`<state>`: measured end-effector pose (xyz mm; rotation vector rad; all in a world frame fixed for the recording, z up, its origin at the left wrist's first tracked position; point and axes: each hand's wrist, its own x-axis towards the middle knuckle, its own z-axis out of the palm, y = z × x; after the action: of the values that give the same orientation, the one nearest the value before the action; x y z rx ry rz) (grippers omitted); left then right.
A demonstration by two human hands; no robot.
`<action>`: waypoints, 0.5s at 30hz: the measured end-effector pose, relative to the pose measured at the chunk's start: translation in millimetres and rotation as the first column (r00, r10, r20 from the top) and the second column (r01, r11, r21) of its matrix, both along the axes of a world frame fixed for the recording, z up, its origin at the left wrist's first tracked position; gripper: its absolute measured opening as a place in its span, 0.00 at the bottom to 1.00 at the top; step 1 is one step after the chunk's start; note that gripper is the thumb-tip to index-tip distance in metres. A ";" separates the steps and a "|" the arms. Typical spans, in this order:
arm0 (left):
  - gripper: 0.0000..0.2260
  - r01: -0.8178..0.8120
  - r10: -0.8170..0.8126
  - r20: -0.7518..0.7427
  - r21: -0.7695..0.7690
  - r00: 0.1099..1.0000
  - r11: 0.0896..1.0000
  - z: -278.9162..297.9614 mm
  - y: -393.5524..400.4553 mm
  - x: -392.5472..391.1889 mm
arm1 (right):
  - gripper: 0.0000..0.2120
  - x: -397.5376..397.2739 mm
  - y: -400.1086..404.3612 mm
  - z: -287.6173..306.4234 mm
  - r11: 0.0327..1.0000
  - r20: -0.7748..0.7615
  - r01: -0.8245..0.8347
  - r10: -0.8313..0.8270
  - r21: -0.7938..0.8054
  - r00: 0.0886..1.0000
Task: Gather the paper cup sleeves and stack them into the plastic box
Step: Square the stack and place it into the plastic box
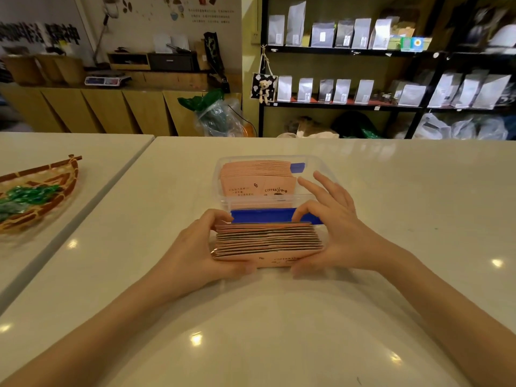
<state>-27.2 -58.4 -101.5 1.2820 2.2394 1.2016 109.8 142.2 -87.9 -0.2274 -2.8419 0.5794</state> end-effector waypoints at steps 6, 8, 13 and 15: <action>0.18 -0.022 0.022 -0.016 0.024 1.000 0.999 7.9 -2.6 -4.6 | 0.23 2.6 6.4 7.5 1.000 -0.005 -0.013 0.013 0.013 1.000; 0.16 -0.024 0.025 -0.029 0.039 0.999 0.999 6.6 -1.9 -4.3 | 0.20 0.4 6.1 5.8 1.000 -0.026 -0.006 0.006 0.004 1.000; 0.13 0.011 -0.012 0.026 0.036 1.000 0.999 2.2 0.4 -2.3 | 0.20 -1.2 5.5 6.1 0.998 -0.043 0.004 -0.007 -0.065 0.999; 0.14 0.005 -0.006 0.004 0.037 1.000 0.999 3.7 -0.8 -5.0 | 0.19 0.4 5.8 8.7 0.996 -0.036 0.006 -0.009 -0.085 0.999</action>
<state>-32.2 -59.2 -97.8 1.2975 2.2193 1.2480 110.2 148.0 -79.1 -0.2401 -2.7830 0.6969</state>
